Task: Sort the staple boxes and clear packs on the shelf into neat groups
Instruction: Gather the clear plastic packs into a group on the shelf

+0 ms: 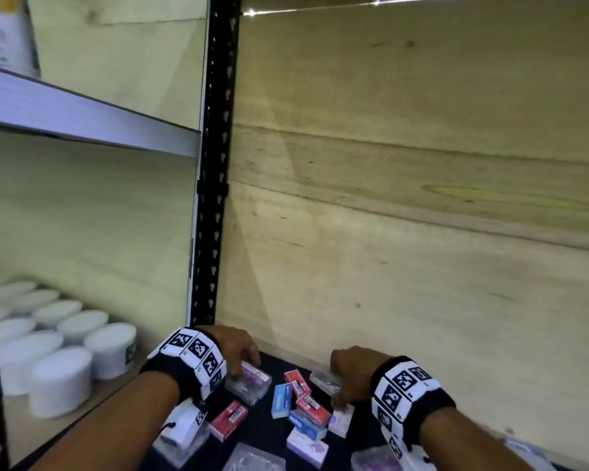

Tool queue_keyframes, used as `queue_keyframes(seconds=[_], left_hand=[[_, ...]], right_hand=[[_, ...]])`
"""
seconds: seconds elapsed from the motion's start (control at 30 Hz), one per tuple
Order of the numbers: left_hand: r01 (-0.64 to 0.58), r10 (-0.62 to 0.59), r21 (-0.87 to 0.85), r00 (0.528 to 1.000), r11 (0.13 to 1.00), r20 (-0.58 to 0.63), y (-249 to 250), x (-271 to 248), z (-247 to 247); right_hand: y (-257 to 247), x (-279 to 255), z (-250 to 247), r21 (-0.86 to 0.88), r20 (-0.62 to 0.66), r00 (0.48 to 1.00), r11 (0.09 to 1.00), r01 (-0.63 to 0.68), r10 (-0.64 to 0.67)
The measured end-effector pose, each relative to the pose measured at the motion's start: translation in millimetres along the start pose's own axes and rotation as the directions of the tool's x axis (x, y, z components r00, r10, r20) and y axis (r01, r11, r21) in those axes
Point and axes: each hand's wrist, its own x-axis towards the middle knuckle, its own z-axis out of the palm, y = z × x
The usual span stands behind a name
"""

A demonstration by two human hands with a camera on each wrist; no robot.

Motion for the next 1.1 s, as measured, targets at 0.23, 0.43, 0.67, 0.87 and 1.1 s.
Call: queue_keyframes(seconds=[0.23, 0.43, 0.67, 0.87, 1.1], left_hand=[[-0.027, 0.027, 0.003, 0.998, 1.0, 0.054, -3.7, 2.1, -12.3], [-0.004, 0.007, -0.066, 0.999, 0.998, 0.039, -27.6, 6.3, -11.5], [0.041, -0.049, -0.131, 0.997, 0.99, -0.056, -48.9, 10.0, -14.8], [0.086, -0.105, -0.142, 0.986, 0.986, -0.132, -65.0, 22.8, -16.0], [0.083, -0.111, -0.142, 0.973, 0.986, -0.201, -71.9, 37.4, -17.8]], right_hand=[[4.4, 6.5, -10.3, -0.011, -0.013, 1.0, 1.0, 0.01, -0.01], [1.6, 15.0, -30.2, 0.061, -0.084, 0.995, 0.996, 0.058, -0.053], [-19.8, 29.4, -41.8, 0.153, -0.145, 0.982, 0.978, 0.14, -0.118], [-33.4, 42.7, -36.3, 0.194, -0.159, 0.974, 0.962, 0.191, -0.161], [-38.5, 58.0, -32.6, 0.208, -0.15, 0.974, 0.957, 0.201, -0.172]])
